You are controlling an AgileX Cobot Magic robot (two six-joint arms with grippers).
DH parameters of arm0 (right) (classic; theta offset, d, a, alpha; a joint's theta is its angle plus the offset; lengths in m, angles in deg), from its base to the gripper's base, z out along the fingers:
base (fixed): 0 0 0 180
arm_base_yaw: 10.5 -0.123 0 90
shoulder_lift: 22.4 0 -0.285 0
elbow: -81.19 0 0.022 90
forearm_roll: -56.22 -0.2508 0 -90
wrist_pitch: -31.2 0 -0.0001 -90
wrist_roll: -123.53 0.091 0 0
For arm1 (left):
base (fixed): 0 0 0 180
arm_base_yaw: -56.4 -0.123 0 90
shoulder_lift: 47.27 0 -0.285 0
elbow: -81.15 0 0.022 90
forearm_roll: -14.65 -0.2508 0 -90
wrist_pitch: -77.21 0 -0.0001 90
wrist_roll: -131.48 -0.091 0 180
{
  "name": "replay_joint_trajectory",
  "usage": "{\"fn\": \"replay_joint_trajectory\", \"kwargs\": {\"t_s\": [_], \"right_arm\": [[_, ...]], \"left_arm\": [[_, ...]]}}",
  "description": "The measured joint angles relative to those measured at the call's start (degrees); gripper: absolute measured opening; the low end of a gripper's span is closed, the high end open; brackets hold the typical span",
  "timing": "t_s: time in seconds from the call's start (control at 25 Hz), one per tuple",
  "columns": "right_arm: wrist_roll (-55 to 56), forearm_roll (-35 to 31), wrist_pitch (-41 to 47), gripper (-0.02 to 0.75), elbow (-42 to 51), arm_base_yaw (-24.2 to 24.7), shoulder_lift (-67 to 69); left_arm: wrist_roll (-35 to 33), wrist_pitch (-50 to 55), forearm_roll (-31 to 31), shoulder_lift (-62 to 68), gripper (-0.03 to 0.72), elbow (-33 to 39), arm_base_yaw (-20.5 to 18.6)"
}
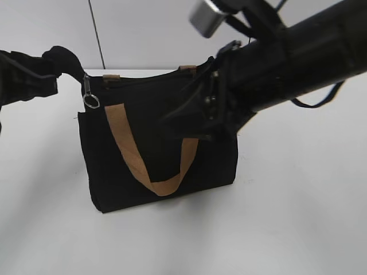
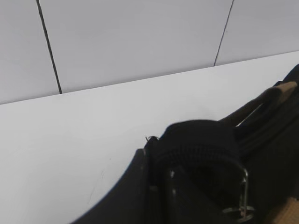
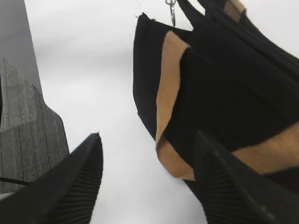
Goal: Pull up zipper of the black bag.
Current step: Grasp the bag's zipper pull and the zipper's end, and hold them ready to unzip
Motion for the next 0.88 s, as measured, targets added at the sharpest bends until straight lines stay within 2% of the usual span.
{"fn": "replay_joint_trajectory", "kwargs": {"t_s": [0.24,0.4,0.72,0.88], "right_arm": [[-1.8,-0.1,-1.7,0.47,-10.1,-5.5,12.2],[-3.1,-0.1,-2.0,0.435,-16.4,-7.6,18.4],[-4.5,-0.3,-2.4,0.37,-24.8,-8.5,25.9],[-4.6,-3.2,-2.5,0.342,-25.9,-8.6,27.6]], "left_arm": [[0.0,0.4,1.7,-0.5,0.018,-0.4,0.0],[0.0,0.6,1.7,-0.5,0.018,-1.2,0.0],[0.0,0.6,1.7,-0.9,0.018,-2.2,0.0],[0.0,0.6,1.7,-1.1,0.018,-2.2,0.0]]}}
